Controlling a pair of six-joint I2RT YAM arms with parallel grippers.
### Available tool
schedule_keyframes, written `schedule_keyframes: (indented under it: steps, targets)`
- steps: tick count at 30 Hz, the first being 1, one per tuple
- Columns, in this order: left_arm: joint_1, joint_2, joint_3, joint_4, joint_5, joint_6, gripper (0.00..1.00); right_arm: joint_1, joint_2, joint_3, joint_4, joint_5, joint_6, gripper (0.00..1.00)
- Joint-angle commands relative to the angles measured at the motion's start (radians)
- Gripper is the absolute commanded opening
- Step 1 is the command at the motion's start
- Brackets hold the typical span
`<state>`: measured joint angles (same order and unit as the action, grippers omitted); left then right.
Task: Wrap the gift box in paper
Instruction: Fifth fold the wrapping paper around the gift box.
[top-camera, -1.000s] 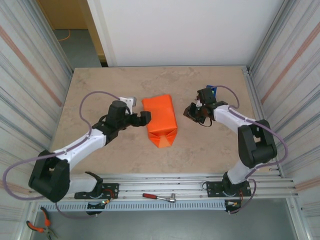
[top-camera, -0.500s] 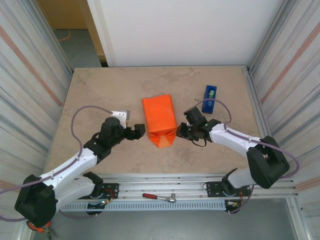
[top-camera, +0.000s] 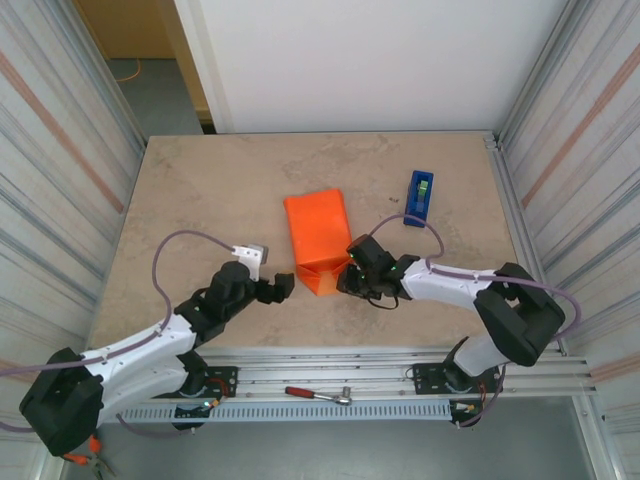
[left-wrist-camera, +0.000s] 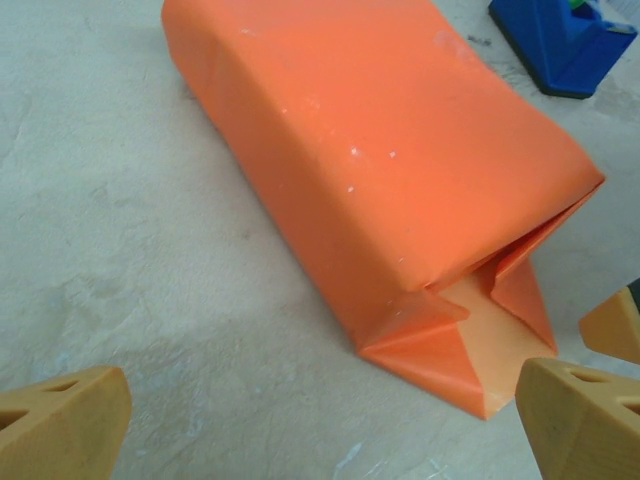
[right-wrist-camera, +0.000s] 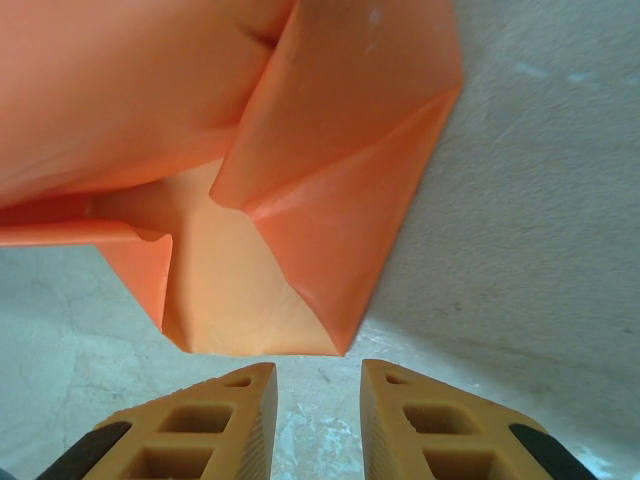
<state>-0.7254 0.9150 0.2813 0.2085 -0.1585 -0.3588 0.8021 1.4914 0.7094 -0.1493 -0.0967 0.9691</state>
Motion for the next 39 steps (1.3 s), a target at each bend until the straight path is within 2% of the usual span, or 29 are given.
schedule_keyframes:
  steps: [1,39]
  targets:
    - [-0.007,-0.012,-0.025,0.053,-0.058,0.004,0.99,0.018,0.041,0.023,0.015,0.034,0.037,0.28]
    - [-0.007,0.027,-0.036,0.071,-0.054,-0.025,0.99,0.047,0.14,0.078,-0.034,0.09,0.075,0.24]
